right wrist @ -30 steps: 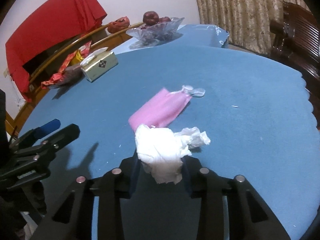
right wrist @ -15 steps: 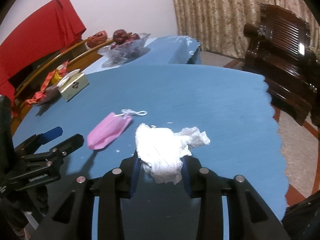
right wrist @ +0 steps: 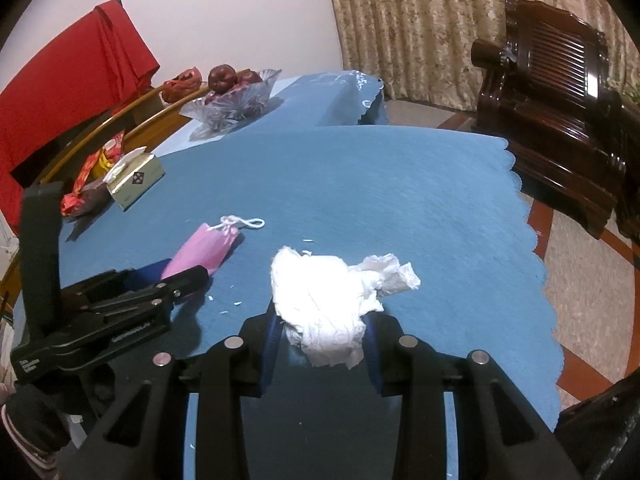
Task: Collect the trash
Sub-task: 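Grasp the pink packet with the left tool while the right tool holds the cloth, then carry the pink packet and white cloth over the bin and open both tools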
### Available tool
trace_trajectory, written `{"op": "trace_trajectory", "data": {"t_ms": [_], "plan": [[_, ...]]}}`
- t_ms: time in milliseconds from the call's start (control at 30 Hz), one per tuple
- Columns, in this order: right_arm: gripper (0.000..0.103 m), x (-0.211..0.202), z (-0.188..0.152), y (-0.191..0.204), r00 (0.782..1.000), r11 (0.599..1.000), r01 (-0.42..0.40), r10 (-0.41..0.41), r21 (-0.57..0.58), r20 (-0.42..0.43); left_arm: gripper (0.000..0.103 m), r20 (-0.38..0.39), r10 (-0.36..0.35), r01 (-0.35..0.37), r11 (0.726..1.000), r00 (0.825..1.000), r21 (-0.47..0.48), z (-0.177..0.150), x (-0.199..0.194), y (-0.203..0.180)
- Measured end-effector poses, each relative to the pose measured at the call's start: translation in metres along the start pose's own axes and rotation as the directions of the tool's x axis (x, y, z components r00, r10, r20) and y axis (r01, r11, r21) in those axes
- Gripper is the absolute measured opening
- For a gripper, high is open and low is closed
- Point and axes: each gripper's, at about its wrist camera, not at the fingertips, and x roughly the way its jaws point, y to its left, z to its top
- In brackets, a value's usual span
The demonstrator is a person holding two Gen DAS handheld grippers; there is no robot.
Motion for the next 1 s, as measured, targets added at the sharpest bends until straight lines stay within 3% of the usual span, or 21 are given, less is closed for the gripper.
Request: {"op": "trace_trajectory", "data": {"t_ms": [133,1000], "plan": [[0.036,-0.008,-0.001,-0.001,1.000,1.000,-0.001,0.001,0.005,0.011,0.029,0.008,-0.017,0.017,1.000,1.000,0.005,-0.004,-0.009,-0.004],[0.036,-0.127,-0.025,-0.001,0.993,0.999,0.019,-0.022,0.028,0.118,0.029,0.110,-0.100,0.096,0.995,0.989,0.038,-0.033,-0.125,-0.069]]}}
